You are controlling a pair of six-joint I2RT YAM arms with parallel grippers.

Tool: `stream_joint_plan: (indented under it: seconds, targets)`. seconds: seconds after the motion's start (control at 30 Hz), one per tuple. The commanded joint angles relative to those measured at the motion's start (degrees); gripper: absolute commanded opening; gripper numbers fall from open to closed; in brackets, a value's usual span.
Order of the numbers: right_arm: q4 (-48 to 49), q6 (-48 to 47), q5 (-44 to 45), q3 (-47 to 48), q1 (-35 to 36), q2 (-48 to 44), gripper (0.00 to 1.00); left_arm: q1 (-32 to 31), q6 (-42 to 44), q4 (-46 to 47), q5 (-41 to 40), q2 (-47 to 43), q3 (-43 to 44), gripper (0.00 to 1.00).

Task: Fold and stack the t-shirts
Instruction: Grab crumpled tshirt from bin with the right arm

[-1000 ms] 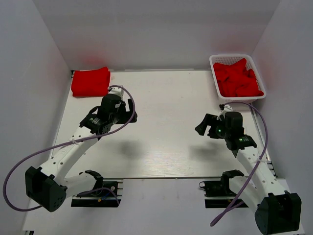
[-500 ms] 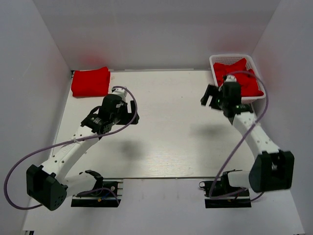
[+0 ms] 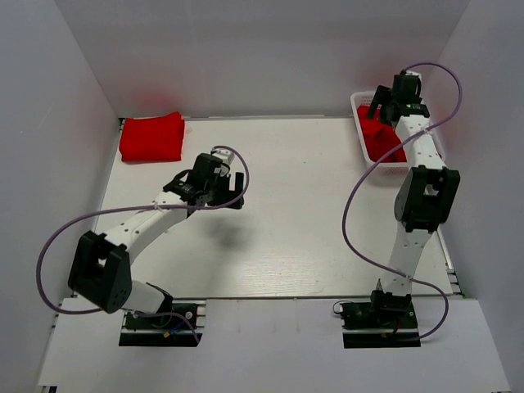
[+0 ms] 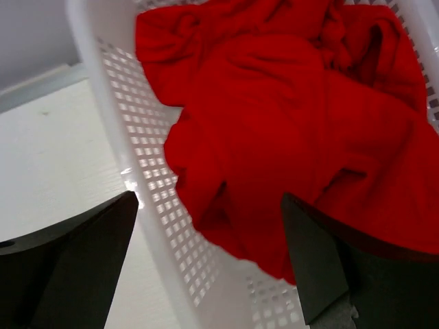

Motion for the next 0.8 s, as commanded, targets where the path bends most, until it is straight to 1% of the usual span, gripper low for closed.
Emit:
stream_joint_plan:
  seconds: [0.0,0.1,0.17,0.2,0.23,0.3,0.33,0.37,0.5,0.53,0.57,0.63,0.67,0.7,0.73,0.77]
  targets:
    - [-5.28,-3.02,1.15,8.24,-1.03,4.75,0.9,-0.25,2.3,3.46,3.37,2.68,4.11,1.0]
    - [-5.37,-3.37,2.73,10.11,-1.91,8.53,0.9,0.27,2.83,3.98,3.37,5.24,5.16,1.0]
    - [-5.2,-3.46,2.04,10.47,-2.53,9.86,0.85,0.27,3.44,3.98,3.37,5.77,5.17,1.0]
    - [-5.11,-3.55,1.34,10.38,-2.7,10.73,0.78,0.27,3.44,3.98,3.37,5.77,5.17,1.0]
    - [-5.11,-3.38,0.98,10.12,-2.79,11.17,0.46,0.27,3.44,3.98,3.37,6.29,5.17,1.0]
    - [-5.11,-3.02,0.89,10.2,-2.97,11.53,0.23,0.27,3.44,3.37,2.32,6.3,5.17,1.0]
    - [-4.94,-2.76,1.15,10.2,-2.79,11.36,0.1,0.27,3.44,3.37,2.32,6.3,5.17,1.0]
    - [-4.41,-2.41,1.41,10.2,-2.88,10.83,0.0,0.27,3.44,2.76,1.62,6.3,5.17,1.0]
    - [-1.69,-3.1,1.68,9.24,-2.97,5.83,0.0,0.8,2.91,2.23,1.61,4.28,4.64,1.0]
    - [0.06,-3.37,1.85,8.8,-2.88,2.08,0.0,0.8,2.91,2.23,1.61,3.67,4.64,1.0]
    - [0.6,-3.72,1.77,8.71,-3.05,0.82,0.0,0.8,2.91,2.23,1.61,3.05,3.94,1.0]
    - [2.87,-6.7,1.68,9.06,-3.06,-1.64,0.0,0.8,2.3,2.84,0.56,1.03,3.33,1.0]
    - [3.41,-8.63,2.2,9.49,-2.97,-5.31,0.0,0.8,1.52,2.84,0.04,0.5,2.71,1.0]
    - [3.68,-10.39,3.95,10.11,-2.97,-6.3,0.0,0.8,1.51,2.84,-0.58,0.5,2.71,1.0]
    - [3.85,-13.62,5.01,13.33,-2.97,-9.79,0.0,0.8,0.12,2.06,-0.58,-0.81,2.71,1.0]
    - [3.94,-14.35,4.85,15.11,-2.88,-12.44,0.0,0.8,-0.42,1.27,-0.58,-1.6,2.71,1.0]
